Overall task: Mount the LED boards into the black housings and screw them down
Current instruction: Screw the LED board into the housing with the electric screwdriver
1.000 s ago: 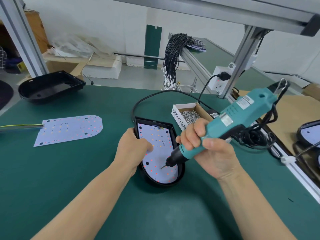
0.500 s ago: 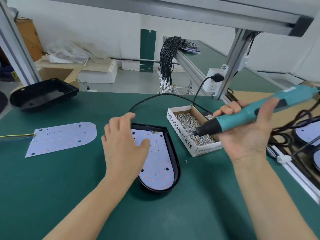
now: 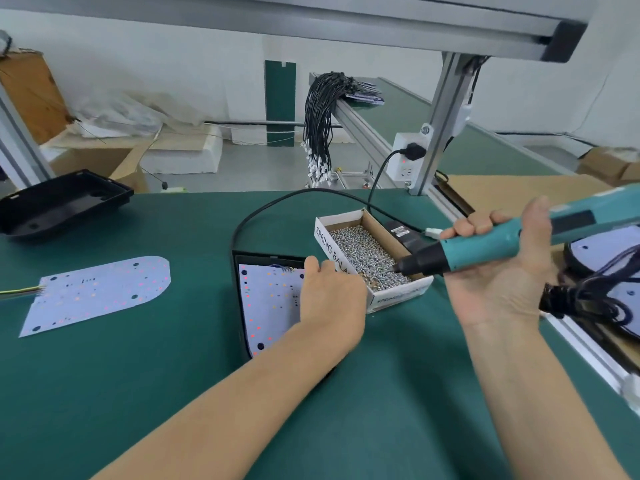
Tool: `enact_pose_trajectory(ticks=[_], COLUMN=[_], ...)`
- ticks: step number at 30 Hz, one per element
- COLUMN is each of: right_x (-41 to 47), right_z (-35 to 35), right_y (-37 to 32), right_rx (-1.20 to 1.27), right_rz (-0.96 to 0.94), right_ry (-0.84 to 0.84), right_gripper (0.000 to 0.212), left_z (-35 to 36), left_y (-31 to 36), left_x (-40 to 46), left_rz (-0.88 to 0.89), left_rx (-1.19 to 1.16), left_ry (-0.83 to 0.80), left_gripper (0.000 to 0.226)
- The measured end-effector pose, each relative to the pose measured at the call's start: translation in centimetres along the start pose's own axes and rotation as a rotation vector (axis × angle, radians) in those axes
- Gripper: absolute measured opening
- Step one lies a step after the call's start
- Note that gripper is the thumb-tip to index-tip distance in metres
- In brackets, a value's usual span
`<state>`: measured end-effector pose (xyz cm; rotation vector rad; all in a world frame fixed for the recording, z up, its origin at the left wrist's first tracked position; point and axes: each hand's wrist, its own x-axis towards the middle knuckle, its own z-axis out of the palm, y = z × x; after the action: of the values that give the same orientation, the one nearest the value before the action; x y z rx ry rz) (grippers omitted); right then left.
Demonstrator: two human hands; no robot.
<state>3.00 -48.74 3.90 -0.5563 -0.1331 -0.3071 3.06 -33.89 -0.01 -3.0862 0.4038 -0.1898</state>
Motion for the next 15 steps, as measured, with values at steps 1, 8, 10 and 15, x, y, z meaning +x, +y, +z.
enact_pose_trajectory(ticks=[1, 8, 10, 15], right_x=[-0.1, -0.5, -0.6, -1.5], right_z=[0.2, 1.2, 1.4, 2.9], right_y=[0.0, -0.1, -0.1, 1.4], right_rx=[-0.038, -0.068, -0.039, 0.049], right_rz=[-0.019, -0.018, -0.011, 0.072], right_ry=[0.001, 0.015, 0.013, -0.086], right_gripper=[0.041, 0.051, 0.050, 0.055], left_z=[0.1, 0.1, -1.1, -3.3], left_y=[0.1, -0.6, -2.2, -6.7], left_x=[0.0, -0.9, -1.5, -4.2], left_rz=[0.020, 0.114, 0.013, -0.141], left_rx=[-0.007, -0.200, -0.673, -1.570], left_ry=[0.010, 0.095, 0.151, 0.094], left_gripper=[0.033, 0.017, 0.014, 0.013])
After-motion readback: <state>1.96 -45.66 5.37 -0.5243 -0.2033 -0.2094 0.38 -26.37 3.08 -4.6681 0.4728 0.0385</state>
